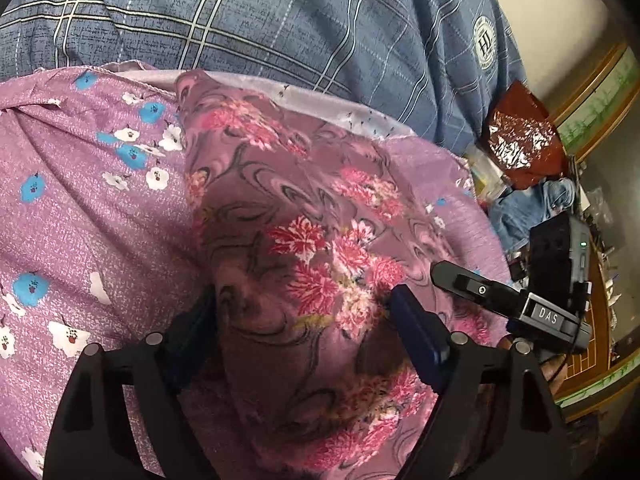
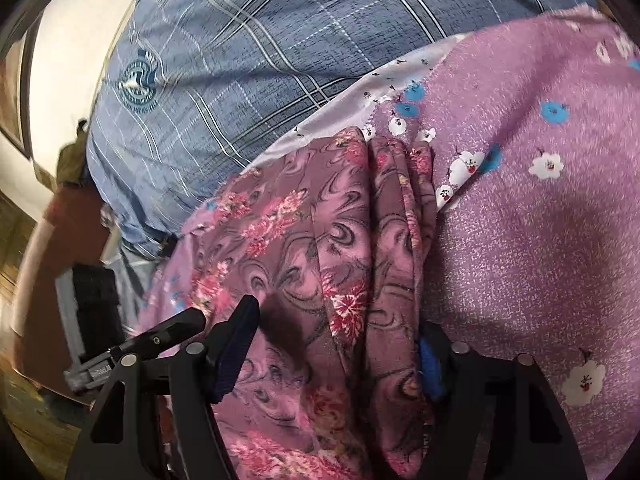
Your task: Fold small clothes
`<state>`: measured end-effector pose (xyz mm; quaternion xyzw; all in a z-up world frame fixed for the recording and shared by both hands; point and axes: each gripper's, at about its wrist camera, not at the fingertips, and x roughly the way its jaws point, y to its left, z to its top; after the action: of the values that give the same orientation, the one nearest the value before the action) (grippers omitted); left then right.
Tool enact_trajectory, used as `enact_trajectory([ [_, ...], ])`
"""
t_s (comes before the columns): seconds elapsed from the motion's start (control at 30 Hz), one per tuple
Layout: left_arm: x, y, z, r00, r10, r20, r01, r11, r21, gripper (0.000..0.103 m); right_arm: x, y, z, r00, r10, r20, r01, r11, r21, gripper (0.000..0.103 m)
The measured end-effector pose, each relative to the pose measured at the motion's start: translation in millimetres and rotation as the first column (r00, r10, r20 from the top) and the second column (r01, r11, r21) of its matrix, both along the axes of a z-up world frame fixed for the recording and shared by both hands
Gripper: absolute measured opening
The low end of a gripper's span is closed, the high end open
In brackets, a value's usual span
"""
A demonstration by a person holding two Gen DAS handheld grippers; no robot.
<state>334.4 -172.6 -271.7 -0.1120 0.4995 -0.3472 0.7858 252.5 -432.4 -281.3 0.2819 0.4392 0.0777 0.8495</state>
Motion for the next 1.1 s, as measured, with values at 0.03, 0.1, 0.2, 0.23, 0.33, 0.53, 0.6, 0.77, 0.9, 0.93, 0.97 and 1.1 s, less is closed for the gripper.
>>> enact_trajectory([
  [0.03,0.0,-1.4,0.5,1.000,0.002,0.003,-0.002,1.000,-0.002,0.084,-0.3,3.2,1.6,1.000,0.002,0.005,-0.002,0.999,-0.033,0.063],
  [0.1,-1.5,-0.5,3.9,1.000,0.008,0.014,-0.008,1.000,-0.017,0.082,-1.5,6.1,4.7,1.000,0.005,0.019,-0.004,0.998,-0.062,0.061],
  [0.2,-3.1,-1.4,6.4,1.000,0.003,0.031,-0.003,1.000,-0.012,0.082,-2.8,11.3,7.7,1.000,0.009,0.026,-0.006,0.994,-0.112,0.061],
  [0.23,-3.2,-2.9,5.5,0.999,0.003,0.033,-0.003,1.000,-0.002,0.082,-2.6,13.7,8.5,1.000,0.009,0.028,-0.005,0.991,-0.133,0.061],
  [0.33,-5.3,-10.3,2.8,0.999,0.003,0.052,-0.006,0.999,0.053,0.082,-1.7,21.1,10.7,0.999,0.012,0.033,-0.006,0.983,-0.185,0.063],
  [0.53,-7.1,-17.9,3.0,0.997,-0.002,0.081,-0.005,0.996,0.087,0.082,-1.3,33.0,15.1,0.999,0.013,0.045,0.000,0.962,-0.273,0.063],
  [0.6,-7.5,-18.0,2.9,0.997,0.000,0.083,-0.007,0.996,0.087,0.082,-1.2,35.0,16.0,0.999,0.013,0.047,0.002,0.957,-0.290,0.062],
  [0.77,-9.4,-19.4,3.8,0.996,0.001,0.093,-0.010,0.995,0.097,0.082,-1.5,44.1,19.4,0.998,0.013,0.055,0.007,0.936,-0.351,0.062],
  [0.9,-9.3,-20.5,3.3,0.995,0.002,0.095,-0.011,0.995,0.100,0.082,-2.0,49.1,21.2,0.998,0.013,0.060,0.011,0.923,-0.385,0.062],
  [0.93,-9.1,-21.3,3.4,0.995,0.001,0.096,-0.011,0.995,0.101,0.082,-2.3,50.2,21.6,0.998,0.013,0.060,0.012,0.921,-0.390,0.062],
  [0.97,-9.0,-21.3,3.3,0.995,0.000,0.097,-0.010,0.995,0.103,0.082,-2.3,51.5,21.9,0.998,0.013,0.061,0.012,0.918,-0.397,0.062],
  [1.1,-9.1,-21.3,2.8,0.995,-0.001,0.099,-0.010,0.994,0.107,0.082,-2.2,54.9,22.8,0.998,0.015,0.063,0.013,0.909,-0.417,0.062],
])
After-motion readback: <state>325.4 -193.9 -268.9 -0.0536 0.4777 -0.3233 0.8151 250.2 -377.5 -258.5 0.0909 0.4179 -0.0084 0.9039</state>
